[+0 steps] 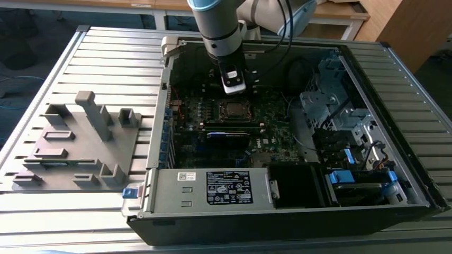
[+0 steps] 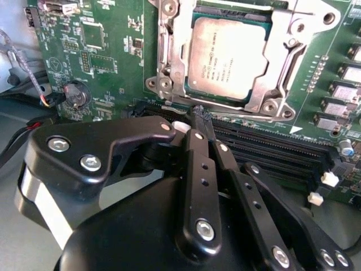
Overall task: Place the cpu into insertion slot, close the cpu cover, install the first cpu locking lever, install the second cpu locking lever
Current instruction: 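Install the first cpu locking lever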
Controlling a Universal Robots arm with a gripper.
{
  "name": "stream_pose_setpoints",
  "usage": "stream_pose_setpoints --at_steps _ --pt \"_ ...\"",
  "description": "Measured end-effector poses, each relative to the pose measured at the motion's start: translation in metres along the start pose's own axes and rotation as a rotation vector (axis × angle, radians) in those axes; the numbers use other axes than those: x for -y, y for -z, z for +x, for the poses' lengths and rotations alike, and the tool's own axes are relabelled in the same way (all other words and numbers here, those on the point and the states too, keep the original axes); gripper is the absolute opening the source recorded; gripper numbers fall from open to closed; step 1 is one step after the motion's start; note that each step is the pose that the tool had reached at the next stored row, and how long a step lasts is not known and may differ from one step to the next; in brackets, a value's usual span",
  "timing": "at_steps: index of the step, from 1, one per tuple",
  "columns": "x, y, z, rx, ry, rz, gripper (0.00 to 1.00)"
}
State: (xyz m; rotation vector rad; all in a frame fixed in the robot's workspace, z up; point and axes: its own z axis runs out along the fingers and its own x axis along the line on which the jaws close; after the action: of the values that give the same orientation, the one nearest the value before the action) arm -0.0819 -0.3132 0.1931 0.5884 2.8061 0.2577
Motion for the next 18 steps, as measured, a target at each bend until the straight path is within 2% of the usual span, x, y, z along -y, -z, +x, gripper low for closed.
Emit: stream_pose_setpoints --at_steps 18 --pt "0.0008 -0.0022 -0.0004 0.0015 0.001 0.0021 0.11"
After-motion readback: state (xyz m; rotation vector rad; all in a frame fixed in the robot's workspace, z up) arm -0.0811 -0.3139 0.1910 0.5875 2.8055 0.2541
